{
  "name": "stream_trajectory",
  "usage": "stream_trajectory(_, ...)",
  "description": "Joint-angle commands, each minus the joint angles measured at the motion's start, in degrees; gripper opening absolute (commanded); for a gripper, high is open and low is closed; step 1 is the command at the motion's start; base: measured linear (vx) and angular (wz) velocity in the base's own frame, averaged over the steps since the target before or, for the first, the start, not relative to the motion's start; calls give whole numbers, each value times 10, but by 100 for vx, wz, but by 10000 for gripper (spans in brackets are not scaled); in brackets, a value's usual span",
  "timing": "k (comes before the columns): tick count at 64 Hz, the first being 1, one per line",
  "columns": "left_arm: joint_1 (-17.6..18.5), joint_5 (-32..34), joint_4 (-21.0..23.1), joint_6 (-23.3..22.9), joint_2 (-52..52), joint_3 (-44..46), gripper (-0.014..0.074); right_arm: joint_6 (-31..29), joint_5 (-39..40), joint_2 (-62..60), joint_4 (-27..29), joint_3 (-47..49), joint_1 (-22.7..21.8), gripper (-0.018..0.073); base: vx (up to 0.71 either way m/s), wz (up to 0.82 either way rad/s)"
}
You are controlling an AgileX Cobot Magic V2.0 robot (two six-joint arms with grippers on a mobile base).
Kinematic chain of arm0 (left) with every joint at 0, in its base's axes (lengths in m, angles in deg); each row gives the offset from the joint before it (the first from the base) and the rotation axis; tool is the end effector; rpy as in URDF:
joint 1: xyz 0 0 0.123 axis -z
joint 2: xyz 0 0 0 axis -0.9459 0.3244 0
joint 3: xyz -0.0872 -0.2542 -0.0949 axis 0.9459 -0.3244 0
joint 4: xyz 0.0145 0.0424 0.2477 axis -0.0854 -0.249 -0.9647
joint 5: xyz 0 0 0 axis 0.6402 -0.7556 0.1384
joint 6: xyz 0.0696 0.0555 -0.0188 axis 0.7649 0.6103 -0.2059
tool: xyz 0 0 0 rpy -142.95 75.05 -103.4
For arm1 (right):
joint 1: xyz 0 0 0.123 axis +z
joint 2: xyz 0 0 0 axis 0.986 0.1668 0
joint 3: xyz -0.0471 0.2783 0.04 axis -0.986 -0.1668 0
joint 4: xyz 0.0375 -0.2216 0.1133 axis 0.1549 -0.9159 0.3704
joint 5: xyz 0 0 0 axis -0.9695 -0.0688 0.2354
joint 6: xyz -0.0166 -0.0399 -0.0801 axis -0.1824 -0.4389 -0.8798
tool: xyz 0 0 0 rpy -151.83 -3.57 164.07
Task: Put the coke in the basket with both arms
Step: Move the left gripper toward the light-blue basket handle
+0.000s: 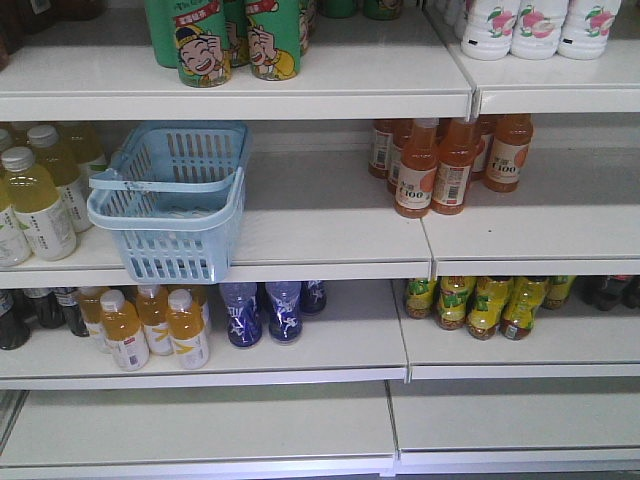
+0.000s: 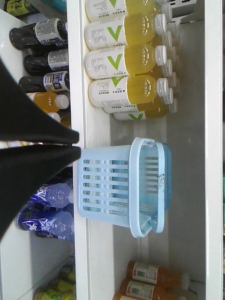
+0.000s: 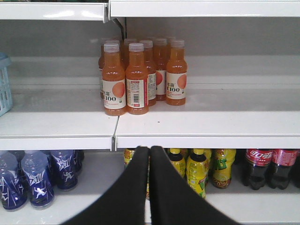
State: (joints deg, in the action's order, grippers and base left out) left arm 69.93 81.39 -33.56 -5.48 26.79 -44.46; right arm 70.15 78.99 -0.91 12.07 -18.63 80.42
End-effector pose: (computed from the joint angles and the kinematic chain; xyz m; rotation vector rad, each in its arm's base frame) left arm 0.0570 0.0016 0.1901 -0.0864 1.6394 -0.0433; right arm 0.0565 -0.0006 0.1913 0.0005 1.6447 -0.0089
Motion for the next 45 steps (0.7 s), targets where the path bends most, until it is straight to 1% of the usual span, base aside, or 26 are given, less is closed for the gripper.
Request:
stream_trajectory(1,1,41,0,-2,-11,1,-6,-2,45,-10,-6,-7,0,-9,0,0)
stream_trajectory(23,1,41,0,-2,-11,1,-6,-2,45,-10,-6,-7,0,-9,0,0)
stream_trajectory(26,1,49,0,-2,-11,1,-6,-2,45,-10,-6,-7,0,-9,0,0)
stream_trajectory(29,1,69,11,-13,-11,1,-6,-2,45,-10,-6,-7,0,-9,0,0)
stream_trajectory(33,2,106,52,-47,-11,4,-6,-2,45,-10,-6,-7,0,-9,0,0)
stream_trajectory(37,2,120,79,-62,-11,21,-6,-2,45,-10,-6,-7,0,-9,0,0)
stream_trajectory(41,2,109,79,-60,-10,56,-6,-2,45,-10,-6,-7,0,-9,0,0)
stream_trajectory(45,2,84,77,-60,-4,100,-6,-2,45,-10,-6,-7,0,-9,0,0)
